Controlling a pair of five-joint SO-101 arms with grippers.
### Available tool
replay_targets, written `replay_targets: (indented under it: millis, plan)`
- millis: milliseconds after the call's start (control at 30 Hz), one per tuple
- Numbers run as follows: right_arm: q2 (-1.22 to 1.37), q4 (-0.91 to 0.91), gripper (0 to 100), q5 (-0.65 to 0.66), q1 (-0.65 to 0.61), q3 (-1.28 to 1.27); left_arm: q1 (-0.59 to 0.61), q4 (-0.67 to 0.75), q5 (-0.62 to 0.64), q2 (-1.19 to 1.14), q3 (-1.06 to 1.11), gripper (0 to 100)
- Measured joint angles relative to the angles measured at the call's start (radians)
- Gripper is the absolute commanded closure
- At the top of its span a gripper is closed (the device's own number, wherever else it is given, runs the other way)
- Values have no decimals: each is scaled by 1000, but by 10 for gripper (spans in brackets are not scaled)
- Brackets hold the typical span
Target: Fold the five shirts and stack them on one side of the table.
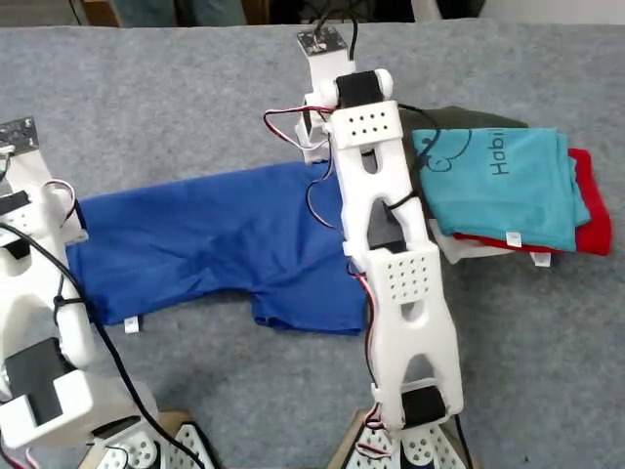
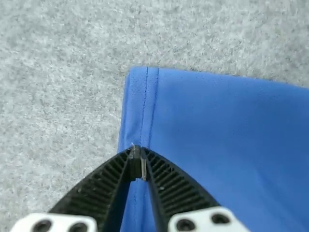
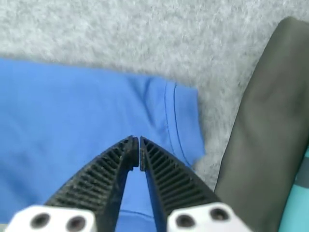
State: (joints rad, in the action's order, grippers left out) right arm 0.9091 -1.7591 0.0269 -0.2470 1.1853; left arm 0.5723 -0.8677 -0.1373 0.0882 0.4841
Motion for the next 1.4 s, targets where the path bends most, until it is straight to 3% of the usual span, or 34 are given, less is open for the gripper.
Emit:
replay_targets:
  millis: [300,1033,1400]
  plan:
    - [-43,0,984,0,0,-138,0,12,0,-137,-2,970]
    - [-44,6,984,0,-38,-155,0,14,0,-157,-20,970]
    - [109,133,984,0,15,-157,0,14,0,-157,-20,970]
